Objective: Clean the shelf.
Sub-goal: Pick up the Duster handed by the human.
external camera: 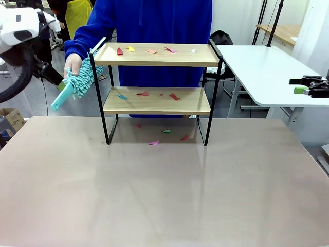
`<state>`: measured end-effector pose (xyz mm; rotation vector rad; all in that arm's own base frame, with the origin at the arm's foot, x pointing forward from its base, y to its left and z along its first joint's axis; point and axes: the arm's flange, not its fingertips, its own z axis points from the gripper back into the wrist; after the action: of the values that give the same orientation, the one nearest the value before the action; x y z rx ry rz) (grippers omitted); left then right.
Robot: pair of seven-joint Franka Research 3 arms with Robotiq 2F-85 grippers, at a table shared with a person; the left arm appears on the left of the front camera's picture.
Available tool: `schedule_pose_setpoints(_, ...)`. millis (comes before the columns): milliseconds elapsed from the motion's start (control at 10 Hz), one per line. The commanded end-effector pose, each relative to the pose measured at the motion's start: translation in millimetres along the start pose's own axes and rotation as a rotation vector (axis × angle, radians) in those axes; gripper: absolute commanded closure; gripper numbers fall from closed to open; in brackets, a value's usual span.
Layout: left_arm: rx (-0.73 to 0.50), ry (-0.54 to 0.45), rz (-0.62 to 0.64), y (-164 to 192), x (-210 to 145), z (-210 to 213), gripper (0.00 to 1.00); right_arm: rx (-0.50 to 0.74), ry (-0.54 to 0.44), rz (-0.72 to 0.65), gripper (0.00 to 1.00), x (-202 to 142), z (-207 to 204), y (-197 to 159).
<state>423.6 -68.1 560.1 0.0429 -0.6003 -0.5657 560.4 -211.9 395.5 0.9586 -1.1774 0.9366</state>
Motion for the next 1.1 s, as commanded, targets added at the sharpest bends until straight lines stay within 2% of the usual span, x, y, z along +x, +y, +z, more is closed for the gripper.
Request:
schedule_pose_setpoints(0, 0.0, -0.008, 0.05, -0.7, -6.1, -13.2, 0.0, -0.001, -0.002, 0.003, 0.0, 2.0, -0.6, 1.0)
schedule_pose_setpoints(200, -0.01, 0.002, 0.086, -7.2, -14.7, -32.4, 0.0, -0.001, -0.002, 0.003, 0.0, 2.0, -0.6, 1.0)
schedule_pose_setpoints(700, 0.082, -0.036, 0.159, -9.8, -18.4, -55.9, 0.0, -0.001, -0.002, 0.003, 0.0, 2.0, -0.6, 1.0)
schedule_pose_setpoints(800, 0.091, -0.037, 0.17, -8.6, -18.0, -55.1, 0.57, -0.001, -0.002, 0.003, 0.0, 2.0, -0.6, 1.0)
schedule_pose_setpoints(900, 0.092, -0.031, 0.17, -8.9, -18.0, -54.1, 0.58, -0.001, -0.002, 0.003, 0.0, 2.0, -0.6, 1.0)
schedule_pose_setpoints(1000, 0.113, -0.033, 0.196, -8.0, -17.7, -52.6, 1.0, -0.001, -0.002, 0.003, 0.0, 2.0, -0.6, 1.0)
